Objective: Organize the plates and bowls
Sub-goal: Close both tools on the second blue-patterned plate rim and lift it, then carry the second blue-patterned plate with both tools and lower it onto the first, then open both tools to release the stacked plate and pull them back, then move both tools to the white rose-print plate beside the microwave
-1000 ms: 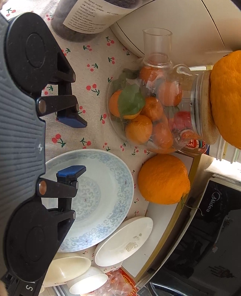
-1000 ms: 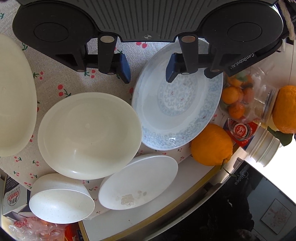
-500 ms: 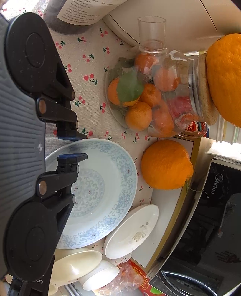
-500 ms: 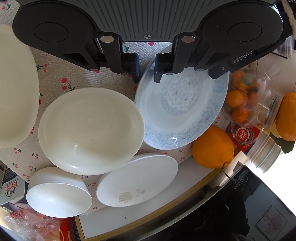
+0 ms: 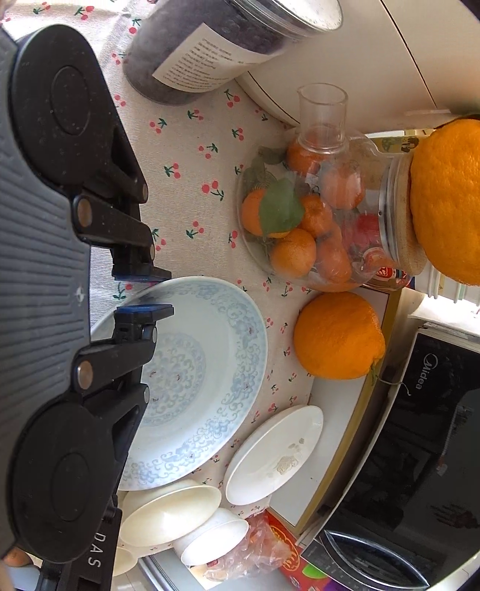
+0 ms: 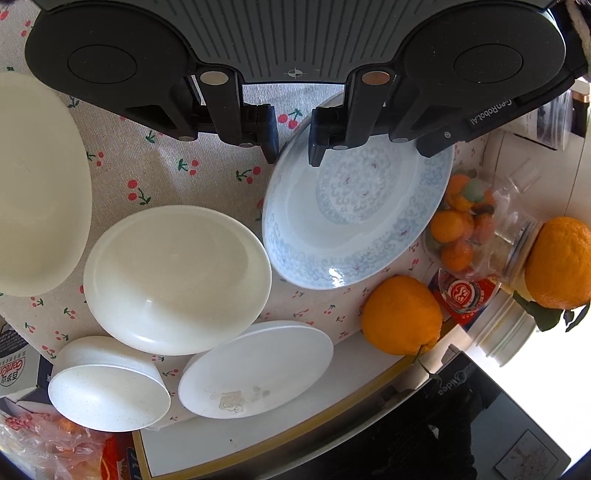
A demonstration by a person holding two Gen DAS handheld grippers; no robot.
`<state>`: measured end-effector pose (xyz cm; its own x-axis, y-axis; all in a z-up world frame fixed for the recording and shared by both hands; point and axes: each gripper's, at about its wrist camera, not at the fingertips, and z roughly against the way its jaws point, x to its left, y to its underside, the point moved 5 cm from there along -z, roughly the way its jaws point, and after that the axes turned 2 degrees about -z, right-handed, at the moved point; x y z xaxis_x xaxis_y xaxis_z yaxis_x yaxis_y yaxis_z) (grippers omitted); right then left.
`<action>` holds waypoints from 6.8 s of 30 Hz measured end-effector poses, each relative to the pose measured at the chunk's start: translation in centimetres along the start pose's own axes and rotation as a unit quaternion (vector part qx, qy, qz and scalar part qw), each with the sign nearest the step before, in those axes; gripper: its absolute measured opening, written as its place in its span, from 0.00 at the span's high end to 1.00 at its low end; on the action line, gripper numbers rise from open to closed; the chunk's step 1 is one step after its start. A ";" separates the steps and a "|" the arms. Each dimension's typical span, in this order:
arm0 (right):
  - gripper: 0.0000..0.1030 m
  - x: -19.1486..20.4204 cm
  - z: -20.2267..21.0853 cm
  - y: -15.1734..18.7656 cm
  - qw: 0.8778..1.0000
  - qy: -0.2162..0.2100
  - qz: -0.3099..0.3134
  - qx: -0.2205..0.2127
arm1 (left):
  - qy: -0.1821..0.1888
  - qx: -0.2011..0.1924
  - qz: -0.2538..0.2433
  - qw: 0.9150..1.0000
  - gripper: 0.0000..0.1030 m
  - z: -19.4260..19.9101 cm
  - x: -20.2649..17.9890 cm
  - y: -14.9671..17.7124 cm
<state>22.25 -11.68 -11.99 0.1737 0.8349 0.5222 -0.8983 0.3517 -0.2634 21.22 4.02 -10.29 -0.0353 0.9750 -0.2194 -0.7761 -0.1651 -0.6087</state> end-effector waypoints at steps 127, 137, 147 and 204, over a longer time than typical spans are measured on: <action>0.76 2.9 10.5 17.1 0.956 0.053 0.284 0.051 | -0.116 0.005 -0.042 0.992 0.83 14.1 2.8 16.6; 0.75 2.1 12.1 13.9 0.970 0.020 0.241 0.022 | -0.131 -0.020 -0.039 0.990 0.76 14.6 2.8 15.1; 0.56 -0.3 14.2 8.7 0.985 -0.009 0.173 -0.008 | -0.072 -0.033 0.008 0.997 0.44 14.6 2.1 12.1; 0.63 -7.3 -4.4 -15.4 0.985 0.001 -0.173 0.001 | 0.113 0.017 0.120 0.986 0.65 -11.5 -9.7 -8.8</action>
<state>36.59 -21.29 -15.36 0.4700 0.6666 0.5786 -0.7859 0.6145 -0.0696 35.59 -5.74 -11.60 -0.0827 0.8493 -0.5214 -0.7837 -0.3786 -0.4925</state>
